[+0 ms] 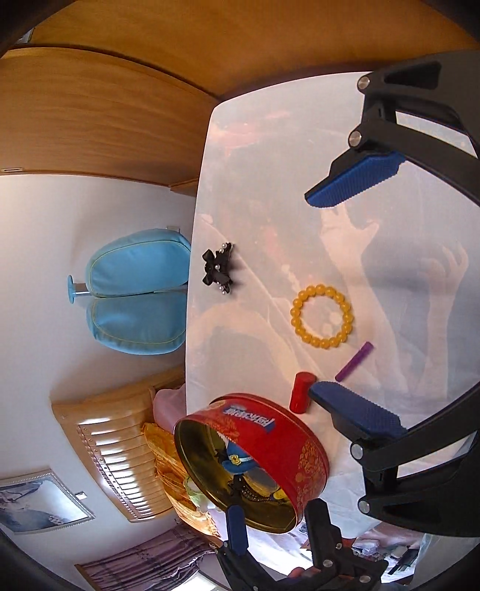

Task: Organize jewelry
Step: 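Move the right gripper to the black pearl bow hair clip and close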

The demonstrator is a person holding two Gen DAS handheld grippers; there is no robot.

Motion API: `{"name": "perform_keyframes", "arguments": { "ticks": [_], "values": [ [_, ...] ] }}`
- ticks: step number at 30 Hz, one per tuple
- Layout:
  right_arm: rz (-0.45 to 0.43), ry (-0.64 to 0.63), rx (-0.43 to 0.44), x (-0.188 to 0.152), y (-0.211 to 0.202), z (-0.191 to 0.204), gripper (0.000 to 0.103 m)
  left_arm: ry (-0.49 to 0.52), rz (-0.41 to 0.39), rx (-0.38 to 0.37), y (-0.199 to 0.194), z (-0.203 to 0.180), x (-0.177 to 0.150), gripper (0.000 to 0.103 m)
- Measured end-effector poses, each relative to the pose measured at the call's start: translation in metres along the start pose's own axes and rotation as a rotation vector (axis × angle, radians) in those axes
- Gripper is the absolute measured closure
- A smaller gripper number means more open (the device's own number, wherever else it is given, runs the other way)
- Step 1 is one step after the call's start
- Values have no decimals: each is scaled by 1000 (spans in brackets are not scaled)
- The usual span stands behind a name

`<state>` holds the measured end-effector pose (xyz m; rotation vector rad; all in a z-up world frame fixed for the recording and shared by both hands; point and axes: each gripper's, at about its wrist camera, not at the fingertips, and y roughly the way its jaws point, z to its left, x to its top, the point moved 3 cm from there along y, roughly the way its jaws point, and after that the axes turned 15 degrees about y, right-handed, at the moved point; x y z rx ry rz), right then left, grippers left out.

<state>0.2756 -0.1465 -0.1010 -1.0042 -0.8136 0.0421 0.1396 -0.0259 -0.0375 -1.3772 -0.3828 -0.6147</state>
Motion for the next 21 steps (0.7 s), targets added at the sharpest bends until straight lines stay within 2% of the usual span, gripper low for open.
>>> {"name": "perform_keyframes", "arguments": {
  "ticks": [6,11,13,16,21],
  "values": [
    [26,-23,1,22,30,-26,7,-9,9,-44,32,-18,31,8],
    [36,-113,-21,49,74,-29,7,33,31,-71,81,-13,55,8],
    [63,-137,-47,60,98,-33,7,38,49,-71,103,-5,59,8],
    [90,-155,-26,76,128,-39,7,45,52,-80,126,5,63,8],
    [121,-271,11,94,163,-30,7,113,88,-97,139,16,64,8]
  ]
}}
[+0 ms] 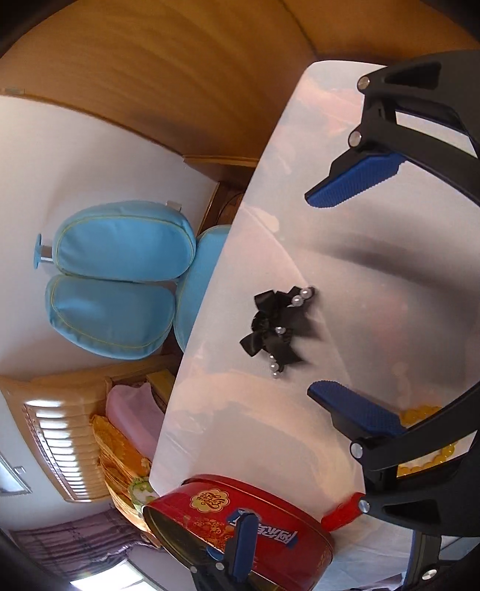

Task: Organize jewelry
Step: 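Move the right gripper to the black pearl bow hair clip and close, then carry the bow clip into the red tin and open the right gripper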

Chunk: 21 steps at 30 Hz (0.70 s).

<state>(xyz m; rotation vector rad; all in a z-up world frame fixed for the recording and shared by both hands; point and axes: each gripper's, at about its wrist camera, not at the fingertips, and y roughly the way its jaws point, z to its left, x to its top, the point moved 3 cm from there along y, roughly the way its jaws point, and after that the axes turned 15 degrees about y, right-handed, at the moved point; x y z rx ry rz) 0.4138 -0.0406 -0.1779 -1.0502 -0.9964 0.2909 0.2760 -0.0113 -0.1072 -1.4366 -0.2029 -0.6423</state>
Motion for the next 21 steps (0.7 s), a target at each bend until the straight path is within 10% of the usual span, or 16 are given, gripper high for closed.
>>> {"name": "perform_keyframes", "arguments": {
  "ticks": [8,10,12,21],
  "values": [
    [57,-203,11,13,42,25,13,-18,43,29,-7,44,-5,8],
    [77,-221,0,11,51,27,55,-31,35,33,-7,47,-7,8],
    [89,-229,4,7,52,28,72,-47,26,26,-8,45,-9,8],
    [15,-21,30,-16,-5,19,74,-74,24,15,-21,27,-17,8]
  ]
}}
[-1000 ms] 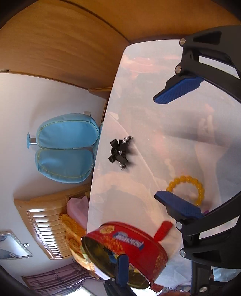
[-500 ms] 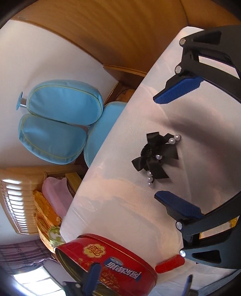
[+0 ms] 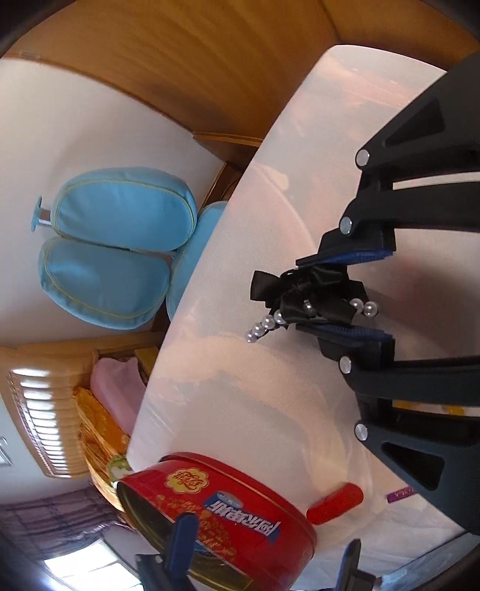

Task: Organize jewelry
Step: 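Carry the bow clip into the red tin and open the right gripper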

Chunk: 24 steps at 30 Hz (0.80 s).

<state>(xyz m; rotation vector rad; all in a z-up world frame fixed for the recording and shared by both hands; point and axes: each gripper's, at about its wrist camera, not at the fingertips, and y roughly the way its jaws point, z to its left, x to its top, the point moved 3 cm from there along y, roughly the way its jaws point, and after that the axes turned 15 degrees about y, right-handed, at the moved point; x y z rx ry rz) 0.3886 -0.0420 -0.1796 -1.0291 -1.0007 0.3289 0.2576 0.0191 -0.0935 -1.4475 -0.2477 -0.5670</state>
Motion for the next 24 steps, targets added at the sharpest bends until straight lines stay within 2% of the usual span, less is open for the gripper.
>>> {"name": "perform_keyframes", "arguments": {
  "ticks": [3,6,10,15,19,24],
  "values": [
    [-33,133,-11,-20,-32,-7,74,-16,0,2,-9,-10,-2,8],
    [-45,191,6,-46,-62,-3,74,-46,-6,10,-22,-23,-6,8],
    [-59,166,4,-71,-95,6,74,-96,-18,14,-42,-41,-16,8],
    [-116,121,60,-75,-131,29,74,-164,-17,70,-74,-53,-40,8],
    [-142,62,143,-70,-146,66,74,-222,-5,154,-108,-45,-71,8],
    [-166,-19,212,-60,-153,124,74,-323,-4,305,-158,1,-126,8]
  ]
}}
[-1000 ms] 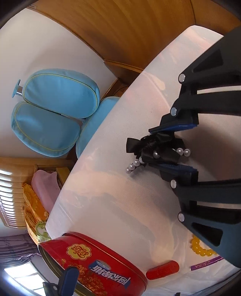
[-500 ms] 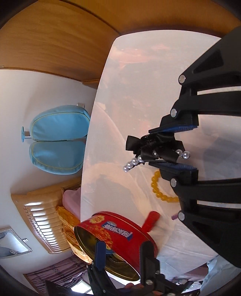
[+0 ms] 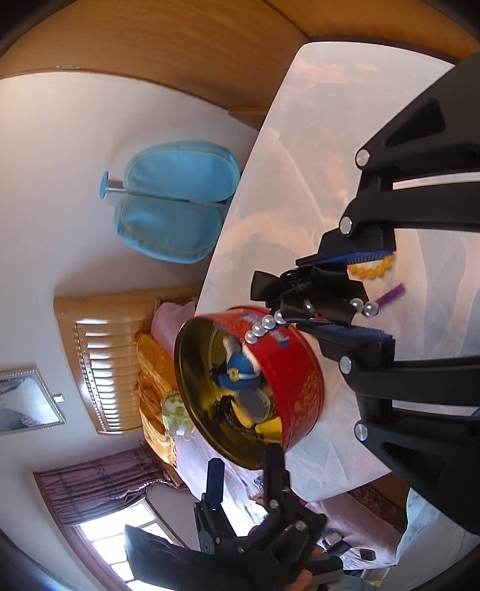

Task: Organize jewelry
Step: 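Carry the bow clip into the red tin and open the right gripper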

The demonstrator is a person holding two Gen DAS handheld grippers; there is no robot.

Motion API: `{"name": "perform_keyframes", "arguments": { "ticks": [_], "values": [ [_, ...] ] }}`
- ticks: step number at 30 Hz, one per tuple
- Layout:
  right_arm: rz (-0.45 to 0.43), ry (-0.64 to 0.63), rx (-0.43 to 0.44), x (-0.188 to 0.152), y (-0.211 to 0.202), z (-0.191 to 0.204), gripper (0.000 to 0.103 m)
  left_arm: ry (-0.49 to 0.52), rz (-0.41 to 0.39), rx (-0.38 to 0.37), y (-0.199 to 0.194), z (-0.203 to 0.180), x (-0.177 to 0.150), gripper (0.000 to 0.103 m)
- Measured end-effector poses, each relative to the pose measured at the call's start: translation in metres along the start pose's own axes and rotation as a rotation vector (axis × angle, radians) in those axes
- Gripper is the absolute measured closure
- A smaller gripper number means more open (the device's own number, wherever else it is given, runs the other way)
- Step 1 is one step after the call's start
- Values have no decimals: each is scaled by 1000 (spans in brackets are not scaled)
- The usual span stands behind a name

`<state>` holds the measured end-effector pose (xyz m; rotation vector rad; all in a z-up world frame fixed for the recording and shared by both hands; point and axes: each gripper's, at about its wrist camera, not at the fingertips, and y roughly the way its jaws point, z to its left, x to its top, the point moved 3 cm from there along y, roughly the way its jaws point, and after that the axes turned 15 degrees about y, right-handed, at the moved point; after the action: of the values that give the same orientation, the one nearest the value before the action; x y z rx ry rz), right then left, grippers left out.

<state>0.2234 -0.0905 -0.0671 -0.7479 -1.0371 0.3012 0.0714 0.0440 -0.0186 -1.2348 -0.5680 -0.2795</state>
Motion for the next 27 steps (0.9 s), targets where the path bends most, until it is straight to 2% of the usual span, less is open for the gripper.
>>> {"name": "perform_keyframes", "arguments": {
  "ticks": [4,8,10,14,19,22,27],
  "values": [
    [8,-38,20,9,18,44,74,-56,3,97,-8,69,-27,8],
    [52,-35,39,25,57,88,74,-109,14,108,-1,126,-51,8],
    [94,-40,54,32,87,114,74,-112,15,90,7,144,-61,8],
    [186,-28,17,46,154,151,74,-65,19,37,27,172,-73,8],
    [284,-45,-89,63,220,180,74,-5,12,-20,51,201,-68,8],
    [319,-65,-147,70,247,187,74,6,-2,-54,59,209,-68,8],
    [361,-97,-176,71,277,203,74,3,-13,-119,66,213,-78,8]
  ]
}}
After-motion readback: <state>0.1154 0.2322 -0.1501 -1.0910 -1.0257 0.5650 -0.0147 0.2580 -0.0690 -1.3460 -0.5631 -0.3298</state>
